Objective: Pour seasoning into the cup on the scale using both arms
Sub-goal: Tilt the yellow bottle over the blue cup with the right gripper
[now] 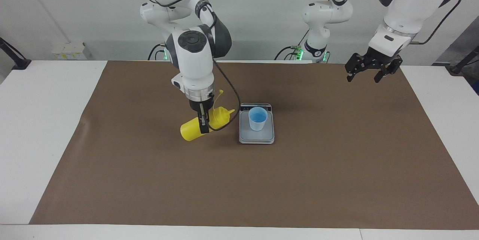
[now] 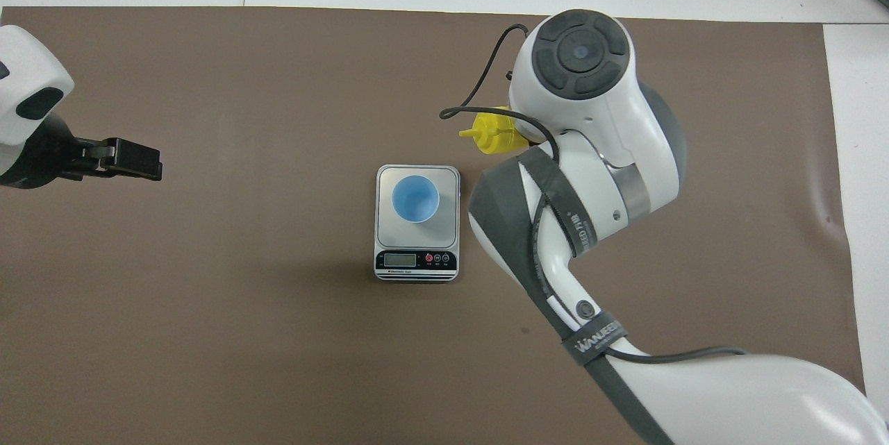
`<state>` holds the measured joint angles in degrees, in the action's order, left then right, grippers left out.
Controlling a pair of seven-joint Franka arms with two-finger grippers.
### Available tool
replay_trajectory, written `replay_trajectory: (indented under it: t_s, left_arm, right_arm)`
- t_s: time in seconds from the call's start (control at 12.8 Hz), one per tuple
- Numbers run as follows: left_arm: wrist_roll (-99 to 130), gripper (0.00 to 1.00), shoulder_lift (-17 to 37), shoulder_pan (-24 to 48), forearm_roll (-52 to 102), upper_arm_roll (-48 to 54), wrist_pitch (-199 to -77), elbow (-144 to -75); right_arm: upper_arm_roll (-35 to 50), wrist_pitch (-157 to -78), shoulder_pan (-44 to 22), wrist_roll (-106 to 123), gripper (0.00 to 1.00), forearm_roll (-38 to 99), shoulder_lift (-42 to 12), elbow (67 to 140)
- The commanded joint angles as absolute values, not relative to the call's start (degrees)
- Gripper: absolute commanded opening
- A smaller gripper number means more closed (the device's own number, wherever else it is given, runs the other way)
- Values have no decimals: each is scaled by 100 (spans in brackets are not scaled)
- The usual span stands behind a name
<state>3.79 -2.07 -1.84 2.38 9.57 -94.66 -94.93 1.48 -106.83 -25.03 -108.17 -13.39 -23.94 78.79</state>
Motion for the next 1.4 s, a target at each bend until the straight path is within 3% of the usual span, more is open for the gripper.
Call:
replay_trajectory:
  t_s: [0.0, 0.47, 1.33]
  left_arm:
    - [334, 100, -343, -246, 334, 958, -9413, -9624]
    - [334, 100, -343, -246, 334, 958, -9413, -9615]
    - [334, 100, -351, -246, 334, 958, -9413, -9615]
  right_arm:
    - [149, -10538, -2916, -11144, 0, -2255, -2733, 7541]
    - [158, -10617, -3708, -11336, 0, -4224, -2751, 8374]
    - [158, -10995, -3902, -11566, 0, -5464, -2593, 8920]
